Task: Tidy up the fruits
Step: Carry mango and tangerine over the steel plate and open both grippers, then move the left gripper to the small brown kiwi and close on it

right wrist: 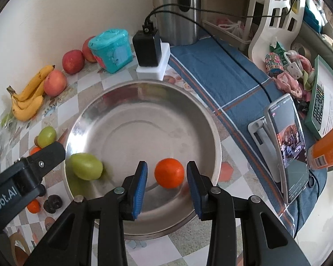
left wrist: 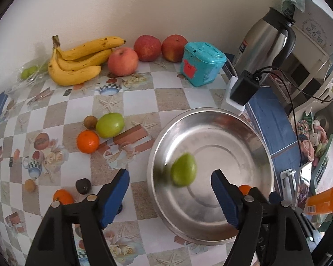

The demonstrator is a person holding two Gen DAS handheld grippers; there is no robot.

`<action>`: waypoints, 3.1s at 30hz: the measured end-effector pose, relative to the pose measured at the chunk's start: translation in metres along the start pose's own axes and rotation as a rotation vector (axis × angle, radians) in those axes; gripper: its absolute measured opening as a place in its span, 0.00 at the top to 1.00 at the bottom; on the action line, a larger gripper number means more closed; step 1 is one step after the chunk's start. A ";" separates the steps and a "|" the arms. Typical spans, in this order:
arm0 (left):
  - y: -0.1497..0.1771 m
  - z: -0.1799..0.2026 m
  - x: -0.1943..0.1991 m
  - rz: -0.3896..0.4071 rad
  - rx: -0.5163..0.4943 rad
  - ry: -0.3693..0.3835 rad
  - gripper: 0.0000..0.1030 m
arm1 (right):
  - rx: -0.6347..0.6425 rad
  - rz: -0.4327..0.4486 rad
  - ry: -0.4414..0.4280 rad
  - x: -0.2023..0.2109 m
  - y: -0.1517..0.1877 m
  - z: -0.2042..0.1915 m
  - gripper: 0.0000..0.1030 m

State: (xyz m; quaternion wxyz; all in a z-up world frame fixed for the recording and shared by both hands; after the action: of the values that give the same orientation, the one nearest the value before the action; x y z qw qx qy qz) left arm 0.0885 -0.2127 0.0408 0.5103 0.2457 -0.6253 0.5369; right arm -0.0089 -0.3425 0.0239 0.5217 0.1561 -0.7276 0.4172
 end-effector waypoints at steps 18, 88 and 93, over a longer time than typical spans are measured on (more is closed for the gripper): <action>0.034 -0.091 0.006 -0.023 0.141 -0.137 0.02 | 0.177 -0.027 0.012 0.003 0.009 -0.037 0.58; 0.097 -0.321 0.033 -0.023 0.559 -0.324 0.00 | 0.390 -0.008 -0.320 0.010 0.078 -0.190 0.03; 0.092 -0.317 0.027 -0.021 0.534 -0.317 0.00 | 0.392 -0.040 -0.335 0.001 0.080 -0.194 0.03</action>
State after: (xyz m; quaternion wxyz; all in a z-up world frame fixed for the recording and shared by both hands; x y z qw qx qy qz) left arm 0.1185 0.1144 -0.0044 0.3291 0.4581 -0.5313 0.6321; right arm 0.0595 -0.1449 0.0102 0.3619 0.3357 -0.7058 0.5081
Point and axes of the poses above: each gripper's, at about its wrist camera, not at the fingertips, and x roughly against the way its jaws point, z to its right, y to its underside, the point moved 1 cm from there along -x, roughly the way its jaws point, and after that the axes turned 4 degrees about -y, right-handed, at the moved point
